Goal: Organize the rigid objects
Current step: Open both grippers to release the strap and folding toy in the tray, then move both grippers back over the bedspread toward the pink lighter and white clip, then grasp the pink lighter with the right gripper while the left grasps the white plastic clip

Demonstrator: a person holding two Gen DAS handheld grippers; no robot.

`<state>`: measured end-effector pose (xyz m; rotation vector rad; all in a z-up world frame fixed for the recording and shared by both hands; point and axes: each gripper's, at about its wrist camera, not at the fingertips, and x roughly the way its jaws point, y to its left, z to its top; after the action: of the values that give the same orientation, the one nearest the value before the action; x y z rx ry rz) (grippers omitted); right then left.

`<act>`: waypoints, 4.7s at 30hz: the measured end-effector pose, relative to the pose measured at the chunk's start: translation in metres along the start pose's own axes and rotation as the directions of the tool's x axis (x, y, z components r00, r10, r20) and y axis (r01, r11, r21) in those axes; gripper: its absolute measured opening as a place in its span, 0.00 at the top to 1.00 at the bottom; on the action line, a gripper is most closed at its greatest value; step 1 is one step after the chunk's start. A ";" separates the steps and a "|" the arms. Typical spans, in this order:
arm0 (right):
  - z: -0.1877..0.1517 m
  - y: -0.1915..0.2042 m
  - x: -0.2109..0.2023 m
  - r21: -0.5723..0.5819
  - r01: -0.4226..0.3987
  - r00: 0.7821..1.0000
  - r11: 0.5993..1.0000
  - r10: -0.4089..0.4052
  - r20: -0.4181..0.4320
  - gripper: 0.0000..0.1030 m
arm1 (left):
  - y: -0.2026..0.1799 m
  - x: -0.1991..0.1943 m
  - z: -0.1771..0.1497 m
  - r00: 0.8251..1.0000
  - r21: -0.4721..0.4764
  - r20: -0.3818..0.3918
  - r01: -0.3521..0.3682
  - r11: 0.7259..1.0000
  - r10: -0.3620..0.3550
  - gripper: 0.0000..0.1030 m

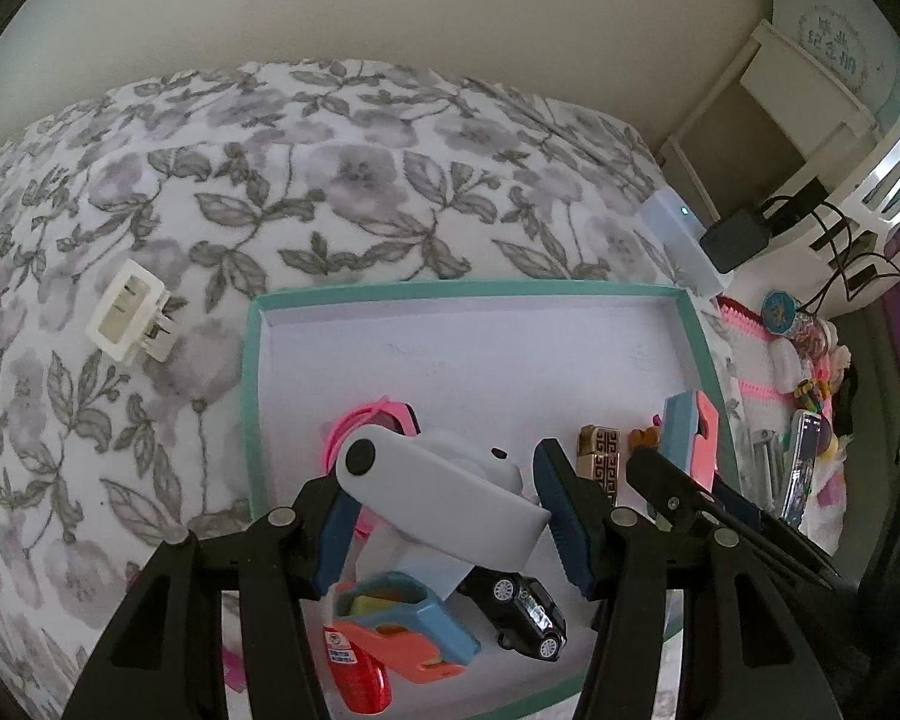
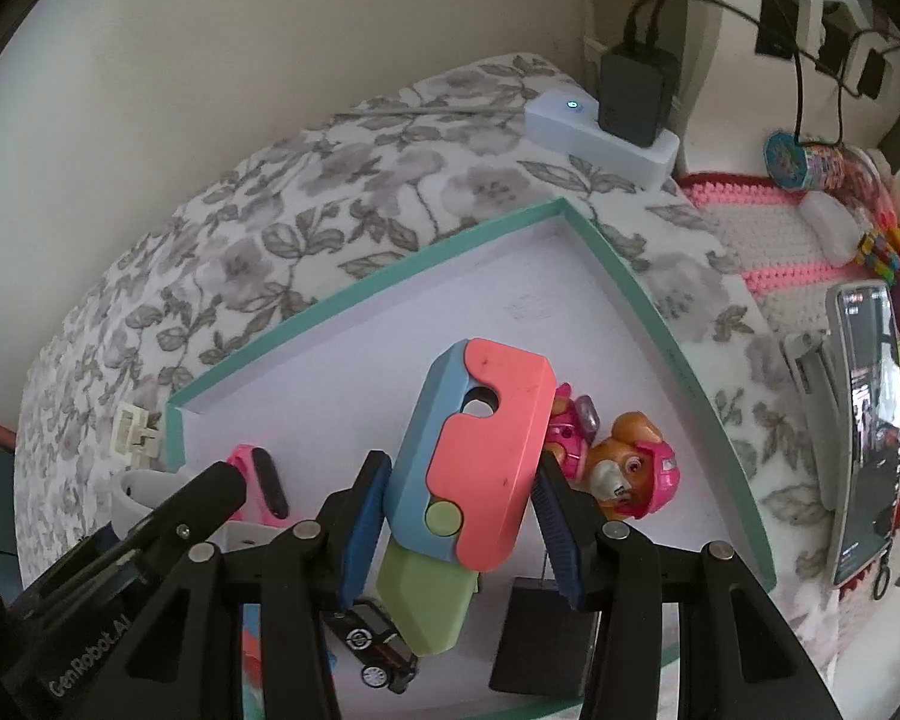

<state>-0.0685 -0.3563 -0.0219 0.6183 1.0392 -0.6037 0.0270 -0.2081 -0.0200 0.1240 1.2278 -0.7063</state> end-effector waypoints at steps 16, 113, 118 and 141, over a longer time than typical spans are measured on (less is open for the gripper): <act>-0.004 -0.004 0.004 0.013 0.006 1.000 1.000 -0.006 -0.029 0.50 | 0.004 0.005 -0.008 1.000 -0.014 -0.021 0.001 1.000 -0.001 0.42; -0.132 0.229 0.025 -0.630 -0.057 0.997 0.774 0.010 -0.078 0.00 | 0.230 -0.063 -0.046 0.955 -0.384 -0.058 -0.292 0.876 0.292 0.03; -0.136 0.230 0.025 -0.639 -0.041 0.998 0.768 0.003 -0.060 0.00 | 0.239 -0.059 -0.058 0.943 -0.408 -0.092 -0.328 0.852 0.319 0.03; -0.160 0.229 0.043 -0.678 -0.109 0.984 0.727 -0.018 -0.177 0.77 | 0.241 -0.033 -0.076 0.954 -0.416 -0.153 -0.299 0.859 0.257 0.03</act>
<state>0.0162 -0.0936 -0.0805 0.0278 1.3073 -0.0801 0.0941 0.0295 -0.0850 -0.0383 1.3954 -0.1622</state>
